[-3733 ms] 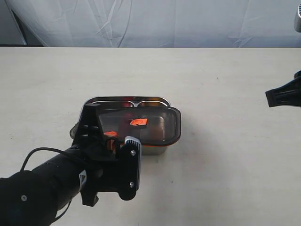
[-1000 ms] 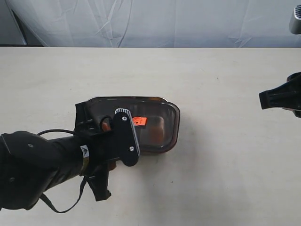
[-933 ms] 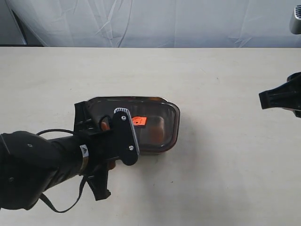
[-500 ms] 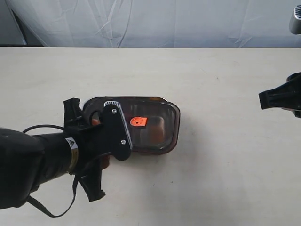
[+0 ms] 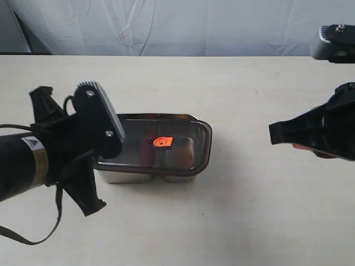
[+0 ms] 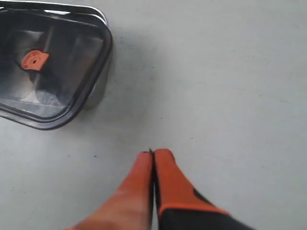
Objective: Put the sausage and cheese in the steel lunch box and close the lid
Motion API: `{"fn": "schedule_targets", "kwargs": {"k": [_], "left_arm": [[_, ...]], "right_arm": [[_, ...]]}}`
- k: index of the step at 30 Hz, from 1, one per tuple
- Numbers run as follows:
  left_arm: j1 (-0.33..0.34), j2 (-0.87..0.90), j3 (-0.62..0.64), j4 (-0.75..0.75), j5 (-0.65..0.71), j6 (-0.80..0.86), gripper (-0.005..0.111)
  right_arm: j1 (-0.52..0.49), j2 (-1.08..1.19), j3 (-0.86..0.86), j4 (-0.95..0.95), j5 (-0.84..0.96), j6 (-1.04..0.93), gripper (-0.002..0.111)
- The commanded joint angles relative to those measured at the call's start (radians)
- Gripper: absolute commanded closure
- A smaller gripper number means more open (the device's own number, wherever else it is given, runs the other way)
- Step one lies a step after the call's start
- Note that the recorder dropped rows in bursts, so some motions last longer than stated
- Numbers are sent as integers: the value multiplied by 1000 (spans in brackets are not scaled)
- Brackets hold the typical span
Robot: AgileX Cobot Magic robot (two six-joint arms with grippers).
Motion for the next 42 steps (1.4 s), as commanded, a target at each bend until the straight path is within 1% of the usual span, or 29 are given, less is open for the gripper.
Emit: {"fn": "schedule_targets", "kwargs": {"k": [1,6,9,11,14,19,22,24,28,31,35,39,42], "left_arm": [[-1,-128,-8,-40,95,-6,106],[-1,-215,-8,-53,236,-120,106],[11,-232,-8,-106,272,-155,106],[33,-232,-8,-147,265,-153,106],[65,-232,-8,-194,236,-136,107],[107,-232,-14,-299,178,-64,107],[136,-230,-14,-378,128,19,107],[162,-230,-17,-426,103,77,107],[227,-219,-65,-506,114,143,107],[288,-183,-114,-546,160,176,107],[368,-111,-169,-673,220,292,107],[448,-35,-185,-793,231,394,107],[494,-2,-185,-812,224,403,107]], "right_arm": [[-4,34,29,71,-84,-21,108],[-4,112,31,233,-209,-101,108],[-4,167,31,342,-251,-181,108],[-4,211,31,375,-256,-214,108],[-4,265,25,375,-246,-219,108],[-4,329,25,368,-245,-228,108],[-4,348,25,368,-245,-228,108],[-4,360,25,368,-245,-228,108],[-4,386,25,368,-255,-230,108],[-4,400,25,368,-259,-230,108],[-4,414,25,368,-259,-230,108],[-4,424,25,373,-265,-230,108],[-4,430,25,374,-271,-230,108]]}}
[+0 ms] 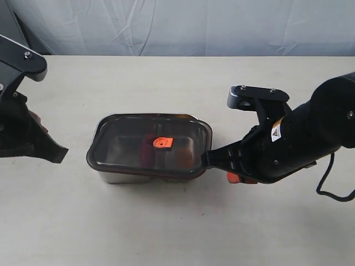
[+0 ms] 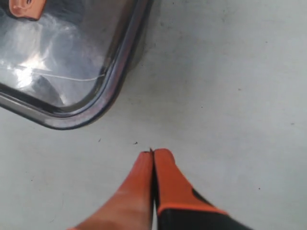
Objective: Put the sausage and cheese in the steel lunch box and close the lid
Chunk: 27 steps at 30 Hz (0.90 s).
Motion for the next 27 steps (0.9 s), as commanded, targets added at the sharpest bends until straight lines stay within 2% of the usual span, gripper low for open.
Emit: {"fn": "schedule_targets", "kwargs": {"k": [1,6,14,27], "left_arm": [[70,49,-8,-51,2,37,107],[128,51,-8,-85,8,71,107],[128,51,-8,-90,-3,82,107],[128,51,-8,-94,-11,84,107]], "right_arm": [[-4,12,-3,1,-15,-8,108],[-4,47,-3,18,-33,-6,108],[-4,188,-154,16,87,-8,108],[-4,324,-266,7,101,-8,108]]}}
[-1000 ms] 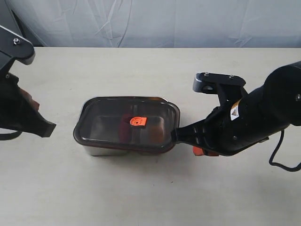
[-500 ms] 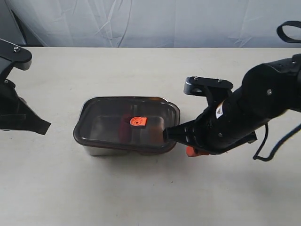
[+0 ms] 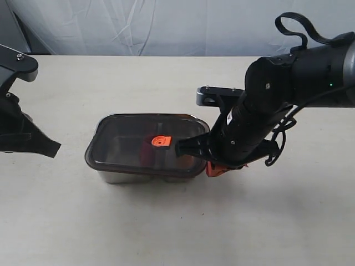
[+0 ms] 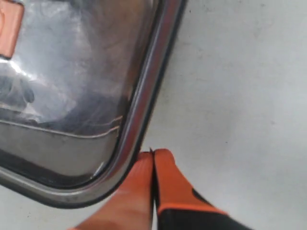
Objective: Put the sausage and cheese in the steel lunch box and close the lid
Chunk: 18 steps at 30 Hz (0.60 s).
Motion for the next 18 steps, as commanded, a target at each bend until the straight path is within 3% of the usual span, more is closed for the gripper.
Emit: {"fn": "schedule_targets", "kwargs": {"k": [1,18], "left_arm": [[4,4,-6,-7,-8,2,107],[4,4,-6,-14,-12,2,107]], "right_arm": [[-4,40,-35,-22,9,-5,108],[-4,67,-44,-121,-67,31,108]]}}
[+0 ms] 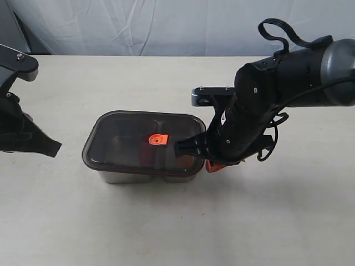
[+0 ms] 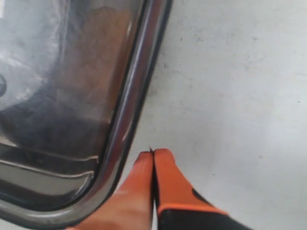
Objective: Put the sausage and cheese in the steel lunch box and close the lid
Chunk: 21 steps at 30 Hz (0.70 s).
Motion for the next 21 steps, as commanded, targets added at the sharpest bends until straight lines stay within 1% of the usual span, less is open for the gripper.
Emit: {"fn": "schedule_targets", "kwargs": {"k": [1,7,11,14,16,21], "left_arm": [[4,4,-6,-8,-8,2,107],[4,4,-6,-8,-10,2,107],[4,4,-6,-8,-10,2,107],[4,4,-6,-8,-10,2,107],[4,4,-6,-8,-10,2,107],[4,4,-6,-8,-10,2,107]], "right_arm": [[-4,4,-7,-31,-47,18,108],[-4,4,-7,-55,-22,18,108],[-4,4,-7,-106,68,61,108],[-4,4,-7,-101,142,61,108],[-2,1,-7,-58,163,41,108],[-2,0,-7,149,159,-130,108]]}}
